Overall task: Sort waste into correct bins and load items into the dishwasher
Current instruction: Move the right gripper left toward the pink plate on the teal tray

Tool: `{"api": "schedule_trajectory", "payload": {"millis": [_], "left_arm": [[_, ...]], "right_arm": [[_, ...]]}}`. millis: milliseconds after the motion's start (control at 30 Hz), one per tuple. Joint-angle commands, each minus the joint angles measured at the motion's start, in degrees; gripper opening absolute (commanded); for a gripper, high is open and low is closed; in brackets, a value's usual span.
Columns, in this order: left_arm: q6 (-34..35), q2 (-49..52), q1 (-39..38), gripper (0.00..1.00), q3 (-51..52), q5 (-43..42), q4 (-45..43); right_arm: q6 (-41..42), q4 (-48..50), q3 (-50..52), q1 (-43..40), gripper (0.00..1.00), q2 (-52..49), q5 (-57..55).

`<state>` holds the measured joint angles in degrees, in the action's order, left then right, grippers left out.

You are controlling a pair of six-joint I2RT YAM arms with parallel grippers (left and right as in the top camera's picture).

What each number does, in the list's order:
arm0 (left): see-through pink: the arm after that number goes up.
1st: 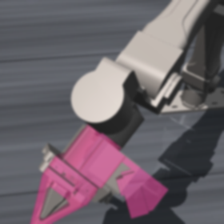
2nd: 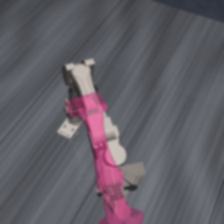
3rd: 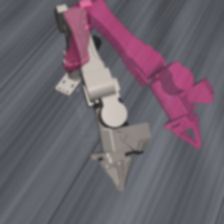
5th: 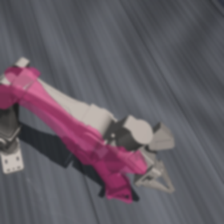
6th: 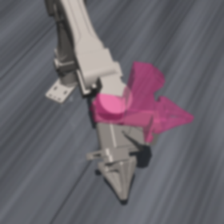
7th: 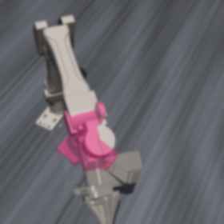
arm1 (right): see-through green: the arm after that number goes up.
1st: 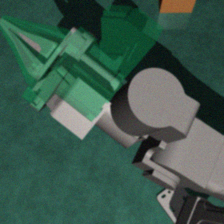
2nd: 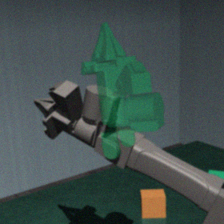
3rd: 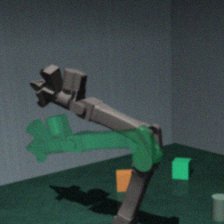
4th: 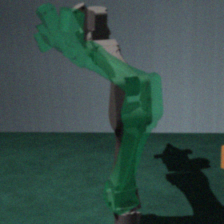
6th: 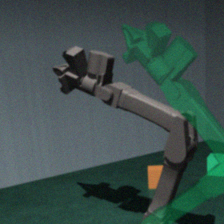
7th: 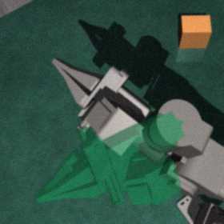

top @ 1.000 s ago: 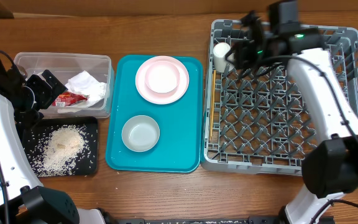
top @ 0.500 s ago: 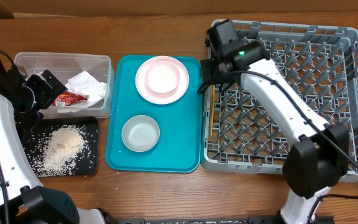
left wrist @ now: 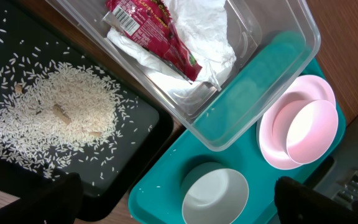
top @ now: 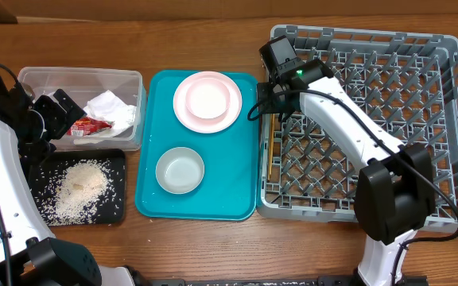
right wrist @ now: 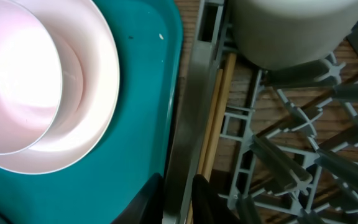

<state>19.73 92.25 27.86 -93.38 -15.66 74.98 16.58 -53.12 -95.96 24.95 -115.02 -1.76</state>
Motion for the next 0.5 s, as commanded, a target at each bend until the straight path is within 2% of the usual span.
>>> {"api": "schedule_trajectory", "payload": {"millis": [0,67,267,467], "left_arm": [[0.61,-0.44,0.2,1.0,-1.16,0.22,-0.24],[0.61,-0.44,0.2,1.0,-1.16,0.2,-0.24],[0.61,-0.44,0.2,1.0,-1.16,0.22,-0.24],[0.61,-0.44,0.2,1.0,-1.16,0.22,-0.24]], "right_arm": [[0.2,-1.44,0.35,0.46,0.16,-0.2,-0.96],[0.22,-1.42,0.61,0.5,0.15,-0.2,-0.9],[0.24,-1.81,1.09,0.5,0.04,-0.2,0.57],[0.22,-3.15,1.09,0.5,0.04,-0.2,0.55]]}}
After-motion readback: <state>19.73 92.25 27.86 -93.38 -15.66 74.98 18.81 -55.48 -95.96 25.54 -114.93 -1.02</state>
